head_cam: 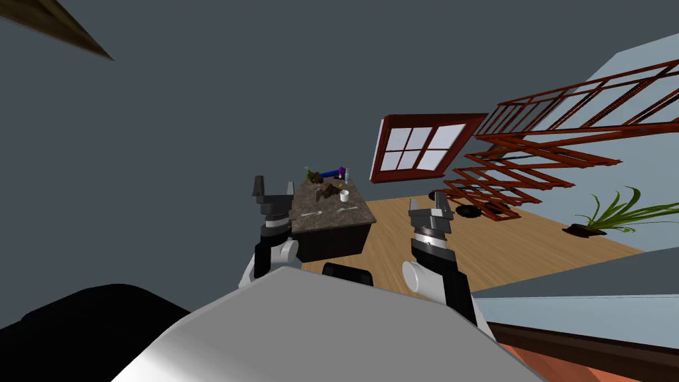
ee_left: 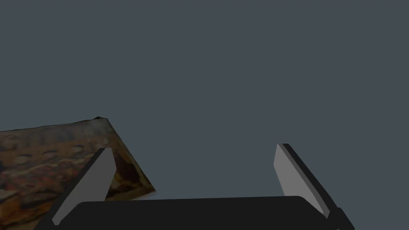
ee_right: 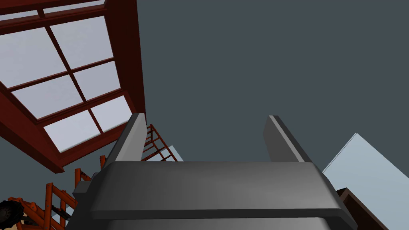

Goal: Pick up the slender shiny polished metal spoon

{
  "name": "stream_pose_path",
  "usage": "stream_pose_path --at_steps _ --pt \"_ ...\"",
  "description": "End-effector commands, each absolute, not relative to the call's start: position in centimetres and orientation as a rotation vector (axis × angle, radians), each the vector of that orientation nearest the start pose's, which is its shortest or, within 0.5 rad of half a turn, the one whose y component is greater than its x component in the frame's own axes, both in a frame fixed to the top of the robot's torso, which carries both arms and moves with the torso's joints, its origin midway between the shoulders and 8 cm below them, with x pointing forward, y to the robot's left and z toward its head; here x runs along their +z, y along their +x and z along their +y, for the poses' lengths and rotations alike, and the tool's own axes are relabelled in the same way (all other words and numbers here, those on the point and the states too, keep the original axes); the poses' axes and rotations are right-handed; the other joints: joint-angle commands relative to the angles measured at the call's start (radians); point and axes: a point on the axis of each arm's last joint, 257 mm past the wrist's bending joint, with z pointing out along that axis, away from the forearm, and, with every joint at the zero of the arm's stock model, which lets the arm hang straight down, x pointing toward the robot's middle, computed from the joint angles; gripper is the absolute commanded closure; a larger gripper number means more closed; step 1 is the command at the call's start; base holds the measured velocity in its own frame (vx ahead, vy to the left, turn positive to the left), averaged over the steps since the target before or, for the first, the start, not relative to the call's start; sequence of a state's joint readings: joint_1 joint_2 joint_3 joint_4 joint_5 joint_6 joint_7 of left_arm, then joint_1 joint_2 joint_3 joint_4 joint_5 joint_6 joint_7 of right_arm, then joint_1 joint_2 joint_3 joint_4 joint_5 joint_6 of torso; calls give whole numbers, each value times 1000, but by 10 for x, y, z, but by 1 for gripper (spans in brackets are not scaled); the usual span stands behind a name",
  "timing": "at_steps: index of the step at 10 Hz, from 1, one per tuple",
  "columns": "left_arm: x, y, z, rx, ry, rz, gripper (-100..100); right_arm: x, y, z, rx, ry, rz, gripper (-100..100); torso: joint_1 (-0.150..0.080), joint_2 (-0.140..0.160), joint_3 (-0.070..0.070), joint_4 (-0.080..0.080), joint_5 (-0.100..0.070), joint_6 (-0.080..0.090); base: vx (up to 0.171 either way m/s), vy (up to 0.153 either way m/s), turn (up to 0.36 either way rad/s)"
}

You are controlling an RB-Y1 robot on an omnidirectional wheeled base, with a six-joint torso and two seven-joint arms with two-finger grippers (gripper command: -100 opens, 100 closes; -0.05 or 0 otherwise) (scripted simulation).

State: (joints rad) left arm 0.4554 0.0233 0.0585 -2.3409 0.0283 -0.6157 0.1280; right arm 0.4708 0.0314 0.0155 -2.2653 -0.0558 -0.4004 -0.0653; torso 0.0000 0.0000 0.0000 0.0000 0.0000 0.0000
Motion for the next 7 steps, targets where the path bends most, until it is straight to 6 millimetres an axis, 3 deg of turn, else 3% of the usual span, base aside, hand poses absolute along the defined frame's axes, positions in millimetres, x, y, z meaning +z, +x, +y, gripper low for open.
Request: stream_pose_path --at_steps 1,7 --pt "82 319 284 -1449 -510 483 -100 8 365 -283 1405 814 590 0 0 0 0 0 0 0 -13 -1 -27" --pt "73 368 298 -1444 -572 602 -100 8 365 -283 1405 814 590 0 1 1 1 0 0 0 -29 7 -36"
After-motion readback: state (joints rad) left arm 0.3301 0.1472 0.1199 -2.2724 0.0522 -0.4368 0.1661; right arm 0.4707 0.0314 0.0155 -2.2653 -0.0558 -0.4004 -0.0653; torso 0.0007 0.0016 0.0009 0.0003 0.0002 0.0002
